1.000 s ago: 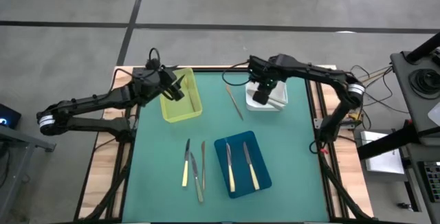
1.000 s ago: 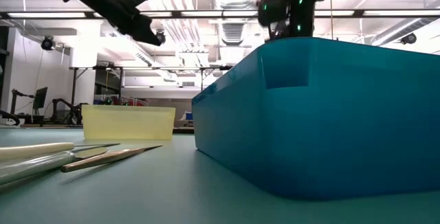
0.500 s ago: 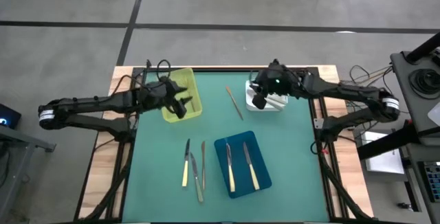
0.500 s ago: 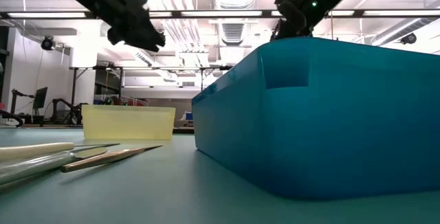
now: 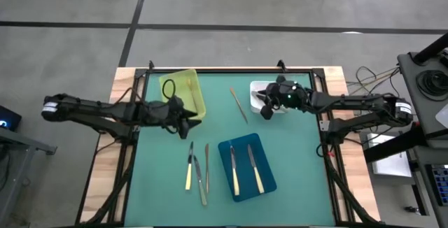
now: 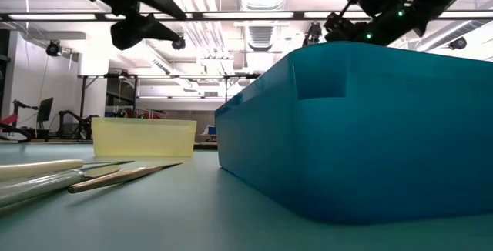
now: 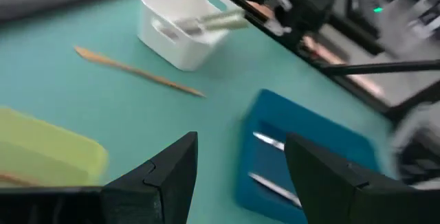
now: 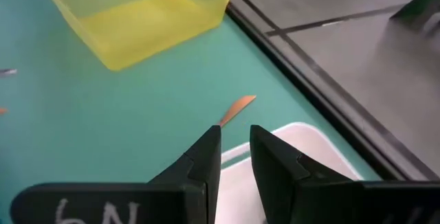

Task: Sort silverware by color (type)
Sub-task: Put the yellow knife into the blue bin

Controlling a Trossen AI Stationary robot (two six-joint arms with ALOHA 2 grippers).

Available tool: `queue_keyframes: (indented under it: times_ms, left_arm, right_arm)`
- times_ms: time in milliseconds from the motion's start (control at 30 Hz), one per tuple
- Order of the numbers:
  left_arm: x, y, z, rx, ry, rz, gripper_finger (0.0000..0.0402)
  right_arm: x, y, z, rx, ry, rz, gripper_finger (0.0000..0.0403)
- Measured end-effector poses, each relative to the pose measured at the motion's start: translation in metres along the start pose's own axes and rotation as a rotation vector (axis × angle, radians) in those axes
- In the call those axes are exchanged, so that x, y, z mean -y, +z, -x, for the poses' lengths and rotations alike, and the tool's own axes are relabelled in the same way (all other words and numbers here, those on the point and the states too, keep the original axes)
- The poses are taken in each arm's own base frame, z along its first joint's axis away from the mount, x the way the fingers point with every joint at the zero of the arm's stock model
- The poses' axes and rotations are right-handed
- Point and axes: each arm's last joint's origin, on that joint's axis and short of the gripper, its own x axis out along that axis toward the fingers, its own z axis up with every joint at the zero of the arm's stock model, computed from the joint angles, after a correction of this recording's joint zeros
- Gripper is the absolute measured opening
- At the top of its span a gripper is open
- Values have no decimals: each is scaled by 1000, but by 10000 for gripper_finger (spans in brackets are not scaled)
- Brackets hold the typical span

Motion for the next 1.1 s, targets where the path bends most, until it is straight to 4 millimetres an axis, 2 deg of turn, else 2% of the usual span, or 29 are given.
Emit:
queue_keyframes:
  times_ms: [167,333,467,567,700,867,1100]
  left_arm:
    - [11,-9,3,-63,-76,203,200]
    - [23,-16,7,-83,-113,365,200]
    - [35,-32,-1,-162,-113,539,200]
    - [51,-46,-7,-239,-110,598,200]
    - [69,-56,-11,-333,-34,604,200]
    - [82,-68,-13,-481,201,559,200]
    - [92,-72,-19,-602,396,471,200]
  right_arm:
    - [-5,-10,0,-26,19,19,68]
    - [-11,-10,1,-14,41,65,68]
    - [-12,1,2,25,44,120,68]
    - [-11,10,3,53,39,159,68]
    - [-11,27,6,102,33,205,68]
    - [-10,45,10,153,24,240,68]
    - [-10,40,8,134,26,246,68]
